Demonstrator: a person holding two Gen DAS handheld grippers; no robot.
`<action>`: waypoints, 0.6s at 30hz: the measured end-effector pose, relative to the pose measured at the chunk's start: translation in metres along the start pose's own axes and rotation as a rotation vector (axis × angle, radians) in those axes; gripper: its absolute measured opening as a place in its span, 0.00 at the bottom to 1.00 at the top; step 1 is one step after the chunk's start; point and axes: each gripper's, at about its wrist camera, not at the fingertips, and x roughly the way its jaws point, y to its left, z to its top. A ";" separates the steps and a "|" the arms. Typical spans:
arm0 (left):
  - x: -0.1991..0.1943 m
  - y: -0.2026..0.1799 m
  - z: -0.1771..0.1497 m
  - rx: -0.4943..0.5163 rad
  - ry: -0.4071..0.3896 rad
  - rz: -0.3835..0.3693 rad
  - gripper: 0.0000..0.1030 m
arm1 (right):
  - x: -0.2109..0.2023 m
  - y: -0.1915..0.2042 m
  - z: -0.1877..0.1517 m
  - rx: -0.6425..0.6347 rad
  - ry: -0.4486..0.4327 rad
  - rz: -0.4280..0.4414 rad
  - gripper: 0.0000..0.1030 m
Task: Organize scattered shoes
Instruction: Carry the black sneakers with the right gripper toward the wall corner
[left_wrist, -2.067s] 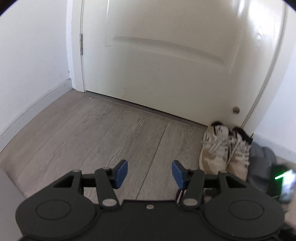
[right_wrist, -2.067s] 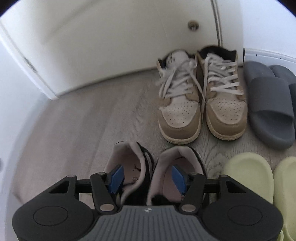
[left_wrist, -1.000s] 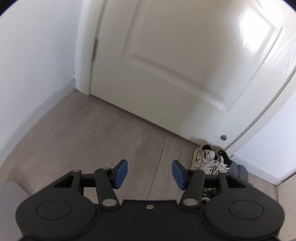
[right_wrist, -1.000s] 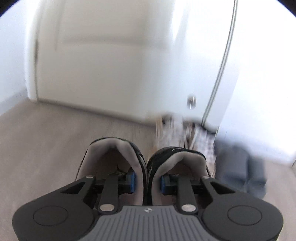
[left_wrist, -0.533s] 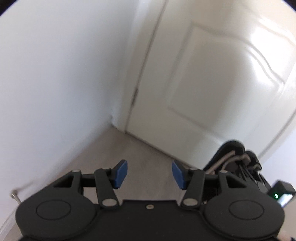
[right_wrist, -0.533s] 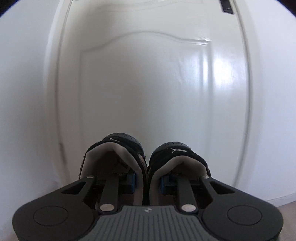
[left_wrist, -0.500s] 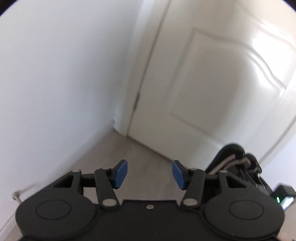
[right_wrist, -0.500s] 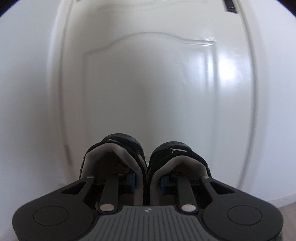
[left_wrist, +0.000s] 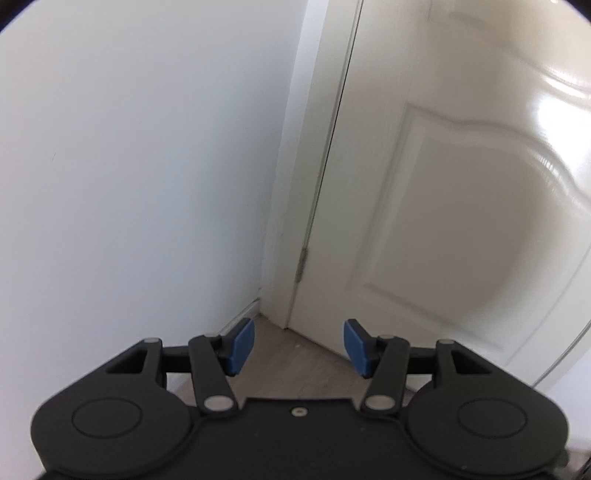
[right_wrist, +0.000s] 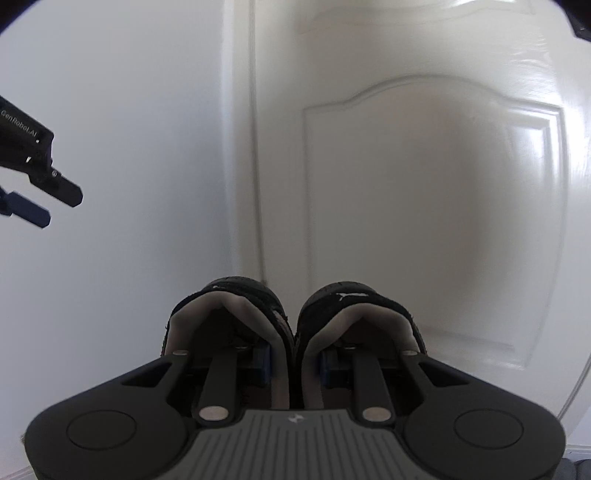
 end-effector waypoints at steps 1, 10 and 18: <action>0.003 0.005 0.003 0.006 0.001 -0.010 0.53 | 0.003 0.004 0.000 0.000 0.007 0.004 0.25; 0.066 0.069 0.064 0.182 -0.020 -0.190 0.53 | 0.027 0.097 0.018 0.011 -0.035 -0.187 0.25; 0.078 0.073 0.076 0.136 -0.054 -0.196 0.53 | 0.041 0.103 0.044 0.059 -0.042 -0.177 0.25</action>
